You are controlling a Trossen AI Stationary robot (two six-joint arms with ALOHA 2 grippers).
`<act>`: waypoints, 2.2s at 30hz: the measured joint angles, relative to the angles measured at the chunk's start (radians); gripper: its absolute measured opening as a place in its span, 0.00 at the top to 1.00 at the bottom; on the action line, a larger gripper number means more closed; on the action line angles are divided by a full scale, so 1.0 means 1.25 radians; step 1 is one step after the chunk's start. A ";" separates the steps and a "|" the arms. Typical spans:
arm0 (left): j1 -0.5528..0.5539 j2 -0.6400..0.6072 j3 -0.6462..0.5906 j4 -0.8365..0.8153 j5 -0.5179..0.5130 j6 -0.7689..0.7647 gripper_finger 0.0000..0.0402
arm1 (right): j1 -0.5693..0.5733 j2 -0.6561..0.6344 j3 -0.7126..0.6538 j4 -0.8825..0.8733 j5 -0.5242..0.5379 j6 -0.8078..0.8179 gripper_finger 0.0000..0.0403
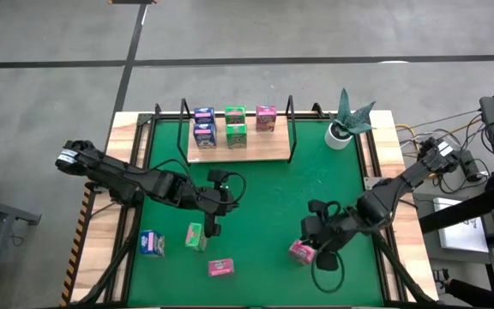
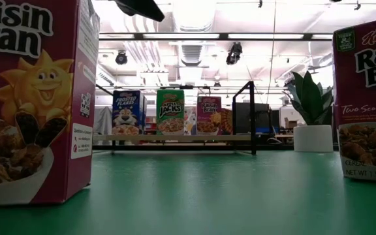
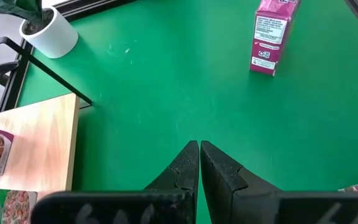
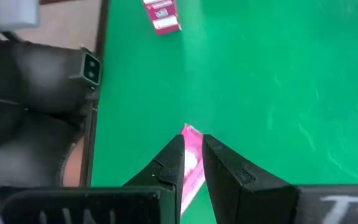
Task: Stack cereal on shelf
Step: Put the right pink cereal box aligned with the other pink cereal box on the shelf
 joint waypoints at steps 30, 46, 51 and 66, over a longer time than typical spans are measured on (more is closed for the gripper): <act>-0.001 0.000 0.004 -0.006 0.000 0.016 1.00 | 0.078 0.242 0.162 -0.249 0.011 0.324 0.31; -0.001 0.000 0.004 -0.004 0.000 0.022 1.00 | 0.078 0.285 0.155 -0.246 0.026 0.318 0.48; -0.001 0.000 0.004 -0.004 0.000 0.022 1.00 | 0.078 0.284 0.154 -0.246 0.032 0.306 0.55; -0.001 -0.021 -0.025 0.045 0.000 0.102 1.00 | 0.075 0.245 0.154 -0.249 0.072 0.264 0.59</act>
